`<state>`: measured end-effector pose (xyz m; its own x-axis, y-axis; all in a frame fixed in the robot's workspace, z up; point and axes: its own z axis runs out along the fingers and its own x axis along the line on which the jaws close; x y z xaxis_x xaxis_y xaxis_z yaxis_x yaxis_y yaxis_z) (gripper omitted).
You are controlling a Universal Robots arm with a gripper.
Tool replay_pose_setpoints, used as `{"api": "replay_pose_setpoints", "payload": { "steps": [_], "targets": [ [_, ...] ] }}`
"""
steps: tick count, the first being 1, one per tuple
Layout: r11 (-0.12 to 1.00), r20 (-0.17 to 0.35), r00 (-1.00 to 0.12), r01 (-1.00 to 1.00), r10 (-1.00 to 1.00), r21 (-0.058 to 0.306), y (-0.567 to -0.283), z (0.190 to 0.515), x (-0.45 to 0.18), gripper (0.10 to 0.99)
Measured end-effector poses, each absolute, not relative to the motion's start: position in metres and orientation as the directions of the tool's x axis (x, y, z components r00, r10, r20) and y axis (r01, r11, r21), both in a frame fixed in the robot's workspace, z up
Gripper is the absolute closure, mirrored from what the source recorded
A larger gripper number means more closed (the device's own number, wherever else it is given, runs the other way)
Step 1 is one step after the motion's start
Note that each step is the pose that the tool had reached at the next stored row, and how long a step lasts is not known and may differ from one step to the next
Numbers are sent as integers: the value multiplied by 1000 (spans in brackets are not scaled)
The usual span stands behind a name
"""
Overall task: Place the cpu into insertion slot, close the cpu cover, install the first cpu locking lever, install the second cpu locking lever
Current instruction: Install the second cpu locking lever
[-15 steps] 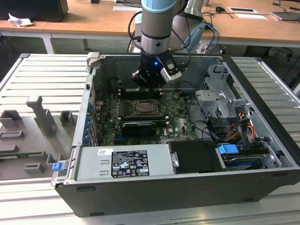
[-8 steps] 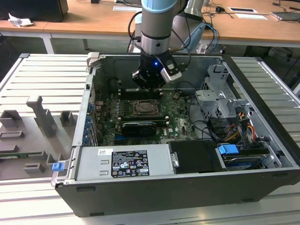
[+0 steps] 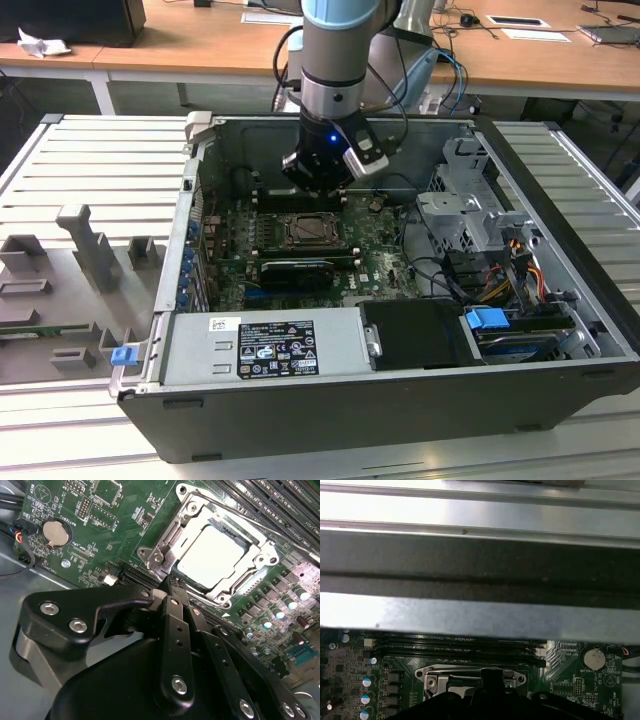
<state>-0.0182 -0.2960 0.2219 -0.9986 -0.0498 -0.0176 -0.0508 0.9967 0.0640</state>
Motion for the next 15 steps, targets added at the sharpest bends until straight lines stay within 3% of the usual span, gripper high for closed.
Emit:
{"api": "replay_pose_setpoints", "payload": {
  "steps": [4,6,15],
  "targets": [
    [997,-18,-999,-51,-50,64,-297,224,-18,980],
    [997,-18,-999,-51,-50,64,-297,242,-18,980],
    [997,-18,-999,-51,-50,64,-313,241,-19,980]
  ]
}}
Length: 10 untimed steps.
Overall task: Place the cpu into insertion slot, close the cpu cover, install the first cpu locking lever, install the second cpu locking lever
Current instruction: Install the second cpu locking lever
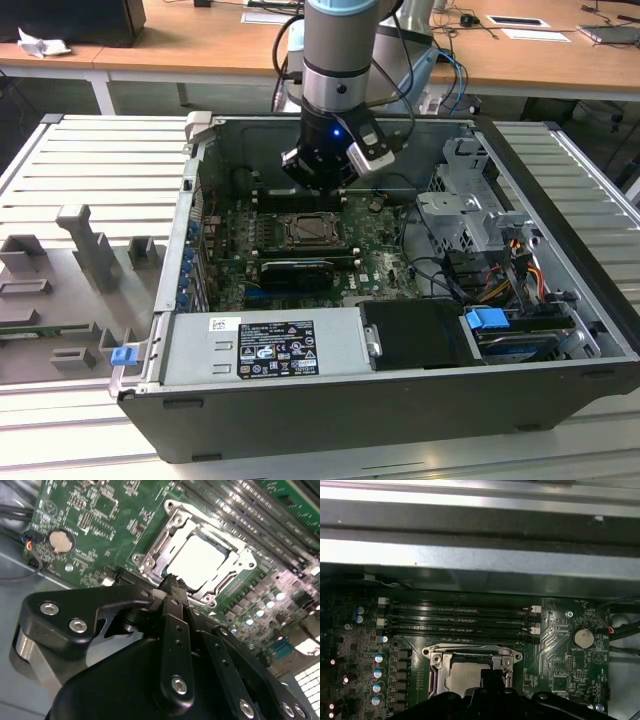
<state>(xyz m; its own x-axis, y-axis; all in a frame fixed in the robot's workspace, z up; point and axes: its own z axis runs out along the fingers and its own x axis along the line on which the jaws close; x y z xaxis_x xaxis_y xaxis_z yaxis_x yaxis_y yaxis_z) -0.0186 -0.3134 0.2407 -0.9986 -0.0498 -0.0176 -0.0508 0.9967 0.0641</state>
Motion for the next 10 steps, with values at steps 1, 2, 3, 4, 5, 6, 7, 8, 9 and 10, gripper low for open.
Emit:
{"api": "replay_pose_setpoints", "payload": {
  "steps": [1,2,3,4,5,6,7,8,9,10],
  "targets": [
    [997,-18,-999,-51,-50,64,-315,241,-19,980],
    [997,-18,-999,-51,-50,64,-317,240,-19,980],
    [997,-18,-999,-51,-50,64,-318,240,-19,980],
    [997,-18,-999,-51,-50,64,-319,240,-19,980],
    [997,-18,-999,-51,-50,64,-319,240,-19,980],
    [997,-18,-999,-51,-50,64,-320,240,-19,980],
    [997,-18,-999,-51,-50,64,-320,240,-19,980],
    [997,-18,-999,-51,-50,64,-320,240,-19,980],
    [997,-18,-999,-51,-50,64,-320,241,-19,980],
    [997,-18,-999,-51,-50,64,-320,243,-19,980]
  ]
}}
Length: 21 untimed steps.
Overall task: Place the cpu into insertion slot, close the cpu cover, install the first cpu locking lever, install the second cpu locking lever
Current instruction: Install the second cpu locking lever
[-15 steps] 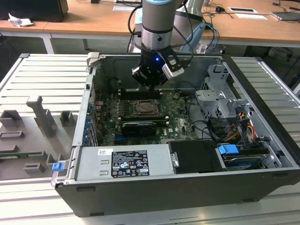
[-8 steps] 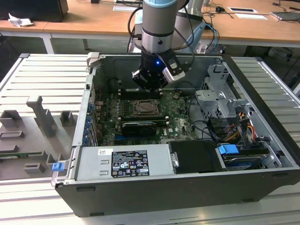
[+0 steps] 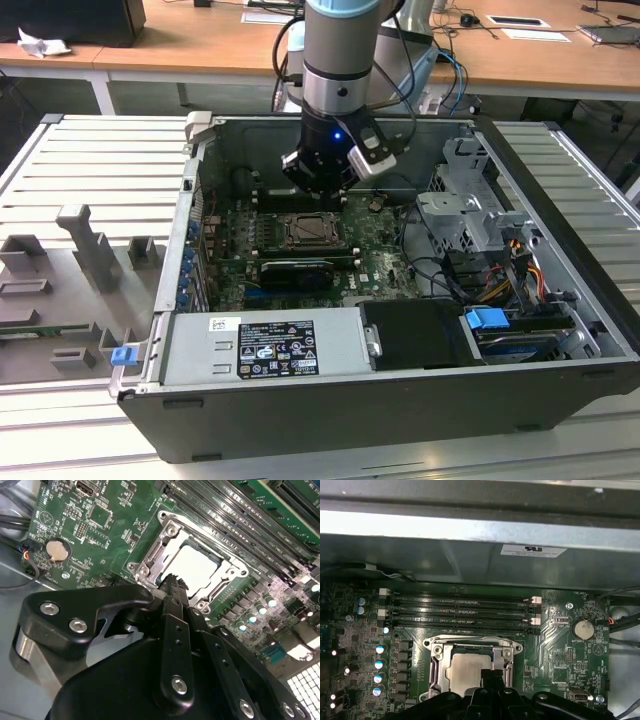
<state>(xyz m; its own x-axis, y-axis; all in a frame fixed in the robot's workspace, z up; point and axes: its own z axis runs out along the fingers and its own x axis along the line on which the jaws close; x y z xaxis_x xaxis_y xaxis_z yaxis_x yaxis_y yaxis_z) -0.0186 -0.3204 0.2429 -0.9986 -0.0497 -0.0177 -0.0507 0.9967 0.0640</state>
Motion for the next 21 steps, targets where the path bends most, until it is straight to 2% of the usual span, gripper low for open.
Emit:
{"api": "replay_pose_setpoints", "payload": {
  "steps": [4,10,21],
  "targets": [
    [997,-18,-999,-51,-50,64,-325,244,-19,980],
    [997,-16,-999,-51,-50,64,-348,244,-19,980],
    [995,-5,-998,-67,-67,71,-359,243,-19,980]
  ]
}}
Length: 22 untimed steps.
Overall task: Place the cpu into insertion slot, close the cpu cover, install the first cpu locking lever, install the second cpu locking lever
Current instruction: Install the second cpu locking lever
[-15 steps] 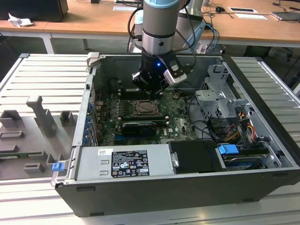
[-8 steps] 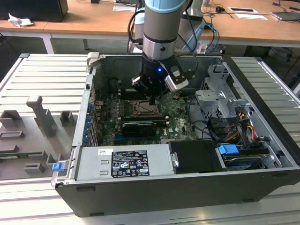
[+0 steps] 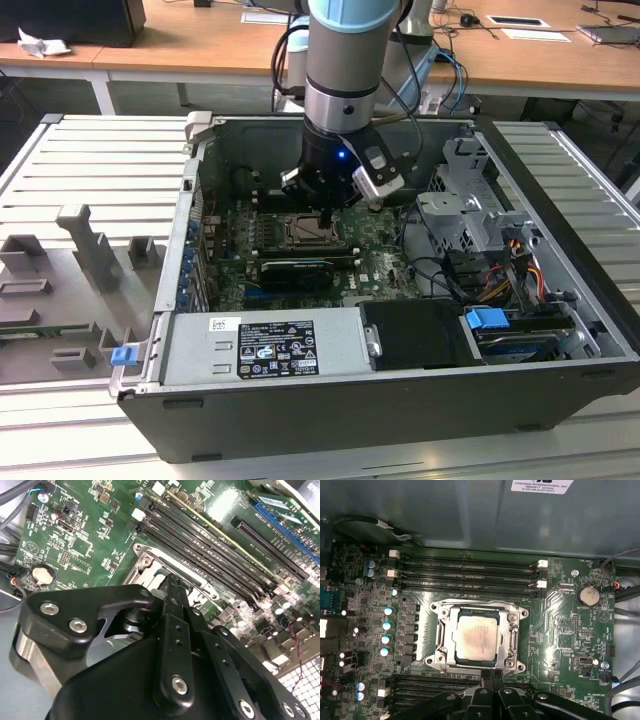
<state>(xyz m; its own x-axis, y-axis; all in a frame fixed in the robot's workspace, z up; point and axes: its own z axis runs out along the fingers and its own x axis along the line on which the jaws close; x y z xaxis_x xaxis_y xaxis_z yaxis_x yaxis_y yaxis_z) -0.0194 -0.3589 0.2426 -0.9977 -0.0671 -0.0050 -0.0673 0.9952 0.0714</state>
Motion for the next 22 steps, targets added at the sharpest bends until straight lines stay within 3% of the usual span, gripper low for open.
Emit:
{"api": "replay_pose_setpoints", "payload": {
  "steps": [12,16,22],
  "targets": [
    [995,-5,-997,-72,-72,76,-369,242,-26,980],
    [992,-7,-997,-72,-71,104,-371,241,-30,980],
    [991,-8,-997,-72,-71,112,-377,240,-33,980]
  ]
}}
